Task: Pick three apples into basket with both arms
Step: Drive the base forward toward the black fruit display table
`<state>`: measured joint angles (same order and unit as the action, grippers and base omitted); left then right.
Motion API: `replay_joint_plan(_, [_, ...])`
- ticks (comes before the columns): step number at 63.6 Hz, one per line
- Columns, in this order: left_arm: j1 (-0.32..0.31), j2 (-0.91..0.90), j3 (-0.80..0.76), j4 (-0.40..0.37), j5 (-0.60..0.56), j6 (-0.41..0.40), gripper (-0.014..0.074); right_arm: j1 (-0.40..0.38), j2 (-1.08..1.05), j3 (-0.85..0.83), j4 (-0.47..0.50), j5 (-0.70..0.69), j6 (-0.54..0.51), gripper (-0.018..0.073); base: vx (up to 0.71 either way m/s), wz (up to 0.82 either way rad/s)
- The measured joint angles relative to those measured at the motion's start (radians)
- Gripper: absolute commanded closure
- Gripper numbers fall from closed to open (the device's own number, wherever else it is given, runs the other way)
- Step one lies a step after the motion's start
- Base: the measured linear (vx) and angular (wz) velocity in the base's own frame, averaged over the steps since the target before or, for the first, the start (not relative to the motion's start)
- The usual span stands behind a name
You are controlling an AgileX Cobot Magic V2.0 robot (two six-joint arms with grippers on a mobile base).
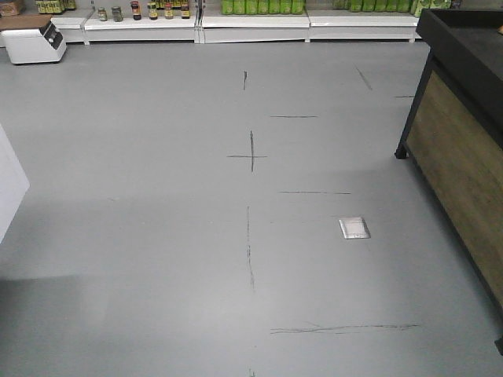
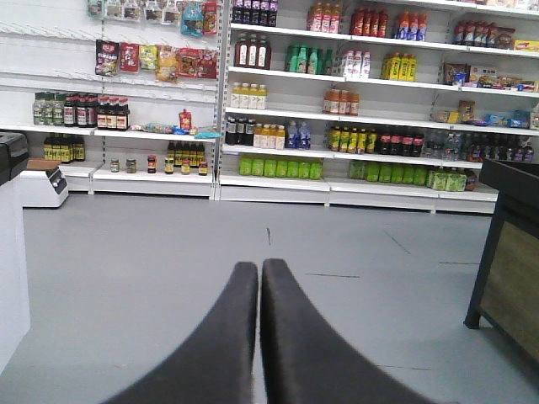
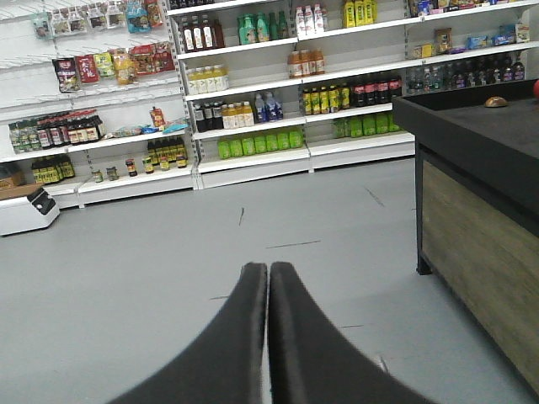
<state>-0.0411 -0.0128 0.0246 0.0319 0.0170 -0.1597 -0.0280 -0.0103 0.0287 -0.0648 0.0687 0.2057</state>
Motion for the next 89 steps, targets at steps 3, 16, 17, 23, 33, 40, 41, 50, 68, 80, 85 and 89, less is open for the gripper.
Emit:
replay_joint_plan(3, [0.0, 0.0, 0.0, 0.0, 0.0, 0.0, 0.0604, 0.0, 0.0, 0.0, 0.0, 0.0, 0.0, 0.0568, 0.0, 0.0])
replay_joint_plan(16, [0.0, 0.0, 0.0, 0.0, 0.0, 0.0, 0.0604, 0.0, 0.0, 0.0, 0.0, 0.0, 0.0, 0.0568, 0.0, 0.0])
replay_joint_plan(17, [0.0, 0.0, 0.0, 0.0, 0.0, 0.0, 0.0604, 0.0, 0.0, 0.0, 0.0, 0.0, 0.0, 0.0568, 0.0, 0.0])
replay_joint_plan(23, [0.0, 0.0, 0.0, 0.0, 0.0, 0.0, 0.0604, 0.0, 0.0, 0.0, 0.0, 0.0, 0.0, 0.0568, 0.0, 0.0])
replay_joint_plan(33, [0.0, 0.0, 0.0, 0.0, 0.0, 0.0, 0.0604, 0.0, 0.0, 0.0, 0.0, 0.0, 0.0, 0.0568, 0.0, 0.0])
replay_joint_plan(40, [0.0, 0.0, 0.0, 0.0, 0.0, 0.0, 0.0604, 0.0, 0.0, 0.0, 0.0, 0.0, 0.0, 0.0568, 0.0, 0.0])
replay_joint_plan(41, [0.0, 0.0, 0.0, 0.0, 0.0, 0.0, 0.0604, 0.0, 0.0, 0.0, 0.0, 0.0, 0.0, 0.0568, 0.0, 0.0])
replay_joint_plan(50, [0.0, 0.0, 0.0, 0.0, 0.0, 0.0, 0.0604, 0.0, 0.0, 0.0, 0.0, 0.0, 0.0, 0.0568, 0.0, 0.0])
replay_joint_plan(68, [0.0, 0.0, 0.0, 0.0, 0.0, 0.0, 0.0604, 0.0, 0.0, 0.0, 0.0, 0.0, 0.0, 0.0568, 0.0, 0.0])
replay_joint_plan(80, [0.0, 0.0, 0.0, 0.0, 0.0, 0.0, 0.0604, 0.0, 0.0, 0.0, 0.0, 0.0, 0.0, 0.0568, 0.02, -0.01])
replay_joint_plan(85, [0.0, 0.0, 0.0, 0.0, 0.0, 0.0, 0.0604, 0.0, 0.0, 0.0, 0.0, 0.0, 0.0, 0.0568, 0.03, -0.04])
replay_joint_plan(89, [0.0, 0.0, 0.0, 0.0, 0.0, 0.0, 0.0604, 0.0, 0.0, 0.0, 0.0, 0.0, 0.0, 0.0568, 0.04, -0.04])
